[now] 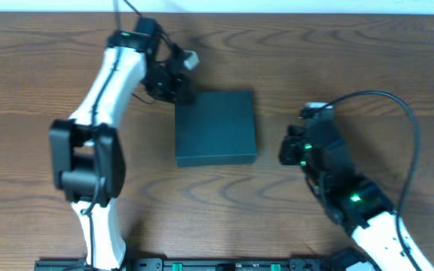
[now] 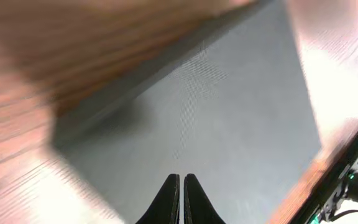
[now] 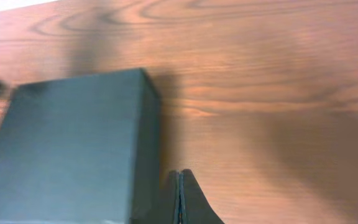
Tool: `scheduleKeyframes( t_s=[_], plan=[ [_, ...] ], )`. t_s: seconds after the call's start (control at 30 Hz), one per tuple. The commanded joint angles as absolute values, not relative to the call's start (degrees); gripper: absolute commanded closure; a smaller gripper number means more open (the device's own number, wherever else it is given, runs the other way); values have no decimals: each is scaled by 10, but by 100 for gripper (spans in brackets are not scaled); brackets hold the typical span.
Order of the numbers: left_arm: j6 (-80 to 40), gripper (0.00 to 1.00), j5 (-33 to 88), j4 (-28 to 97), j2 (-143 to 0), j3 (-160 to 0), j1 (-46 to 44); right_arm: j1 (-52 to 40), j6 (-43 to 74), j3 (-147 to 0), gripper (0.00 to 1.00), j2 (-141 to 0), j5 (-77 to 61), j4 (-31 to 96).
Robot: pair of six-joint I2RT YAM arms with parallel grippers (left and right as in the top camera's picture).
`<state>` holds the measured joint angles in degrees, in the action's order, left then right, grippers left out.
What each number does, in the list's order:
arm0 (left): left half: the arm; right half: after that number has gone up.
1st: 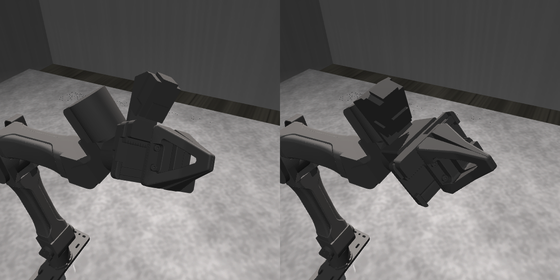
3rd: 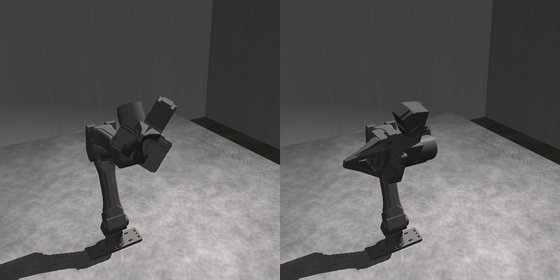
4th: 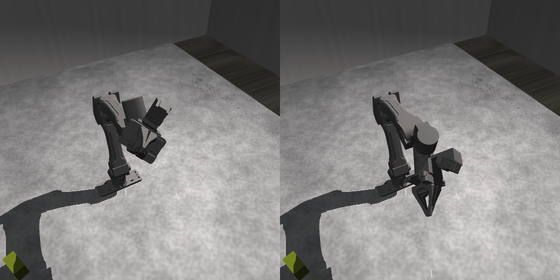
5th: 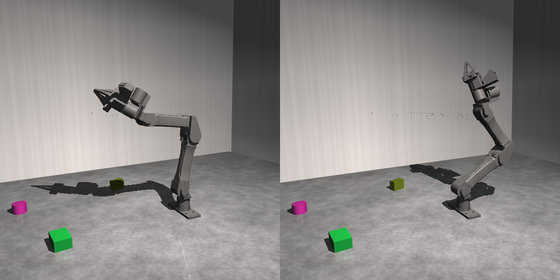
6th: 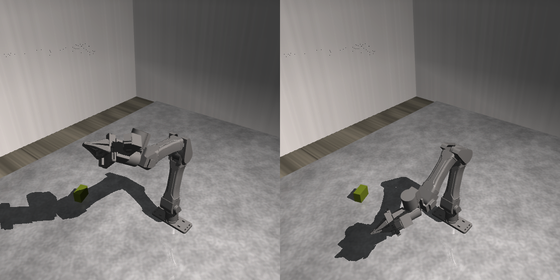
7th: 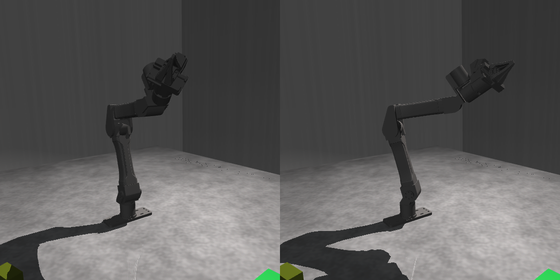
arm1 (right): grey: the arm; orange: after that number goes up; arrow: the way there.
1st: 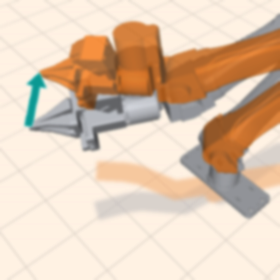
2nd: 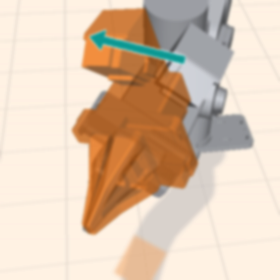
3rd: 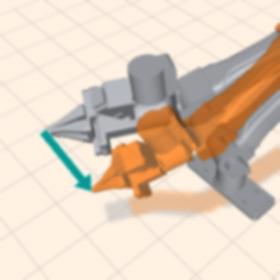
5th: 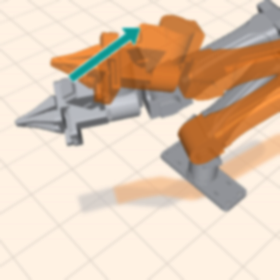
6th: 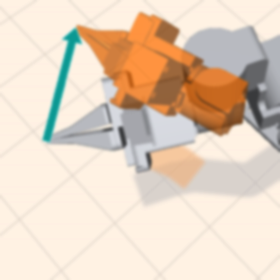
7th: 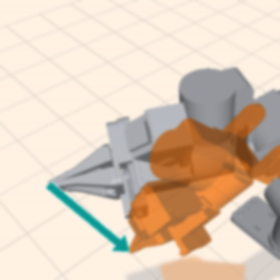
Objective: Pack container
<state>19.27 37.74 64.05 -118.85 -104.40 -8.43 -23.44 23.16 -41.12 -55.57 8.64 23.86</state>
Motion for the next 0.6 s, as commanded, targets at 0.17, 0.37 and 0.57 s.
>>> scheduleKeyframes(
  t_s=[0.17,0.37,0.57],
  plan=[
    [190,94,298,660,-999,-1066,-23,-78,130,-423,99,-486,-22,317],
    [186,94,293,661,-905,-1066,25,1,78,-439,66,-460,-95,331],
    [181,5,259,662,-877,-1066,33,9,83,-439,1,-460,-108,330]
  ],
)
